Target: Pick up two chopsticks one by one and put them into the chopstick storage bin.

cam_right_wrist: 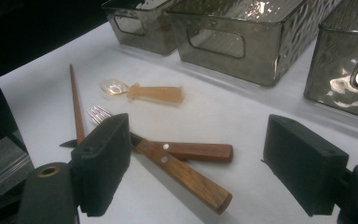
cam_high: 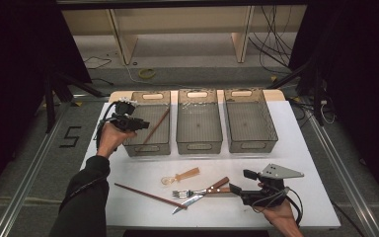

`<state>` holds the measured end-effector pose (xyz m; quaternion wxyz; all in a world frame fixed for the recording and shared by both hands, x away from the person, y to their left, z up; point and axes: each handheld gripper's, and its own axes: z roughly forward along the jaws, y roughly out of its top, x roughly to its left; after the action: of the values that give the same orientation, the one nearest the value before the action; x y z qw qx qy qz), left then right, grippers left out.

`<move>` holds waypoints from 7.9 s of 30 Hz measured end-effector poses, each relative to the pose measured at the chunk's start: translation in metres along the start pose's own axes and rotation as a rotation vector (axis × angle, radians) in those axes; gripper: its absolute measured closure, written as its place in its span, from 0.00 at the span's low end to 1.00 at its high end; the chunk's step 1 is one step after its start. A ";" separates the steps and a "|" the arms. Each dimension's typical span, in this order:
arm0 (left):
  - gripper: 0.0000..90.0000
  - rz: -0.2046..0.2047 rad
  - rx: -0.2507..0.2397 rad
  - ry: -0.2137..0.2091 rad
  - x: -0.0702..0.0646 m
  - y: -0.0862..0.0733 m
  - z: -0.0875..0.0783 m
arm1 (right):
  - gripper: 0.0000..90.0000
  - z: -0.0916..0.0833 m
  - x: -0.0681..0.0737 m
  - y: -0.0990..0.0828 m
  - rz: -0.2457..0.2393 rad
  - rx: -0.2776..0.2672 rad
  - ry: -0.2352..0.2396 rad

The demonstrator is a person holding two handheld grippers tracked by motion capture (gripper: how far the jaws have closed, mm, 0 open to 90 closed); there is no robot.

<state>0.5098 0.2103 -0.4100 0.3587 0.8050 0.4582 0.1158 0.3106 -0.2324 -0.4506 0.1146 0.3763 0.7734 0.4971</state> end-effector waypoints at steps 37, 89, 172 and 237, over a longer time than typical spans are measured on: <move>0.27 0.383 0.161 -0.182 -0.093 -0.064 -0.048 | 0.26 0.001 0.001 0.000 0.000 0.004 0.000; 0.66 0.620 0.570 -0.204 -0.104 -0.118 -0.009 | 0.26 0.001 0.003 0.001 -0.015 0.005 0.005; 0.94 0.389 0.239 -0.112 -0.088 -0.052 -0.039 | 0.26 0.003 0.002 0.000 -0.005 0.013 0.010; 0.94 0.157 0.094 0.062 -0.010 0.041 -0.015 | 0.26 0.003 0.001 0.000 -0.001 0.017 0.020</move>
<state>0.5234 0.1956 -0.3702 0.2961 0.8504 0.4095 0.1467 0.3116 -0.2295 -0.4521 0.1039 0.3720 0.7787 0.4944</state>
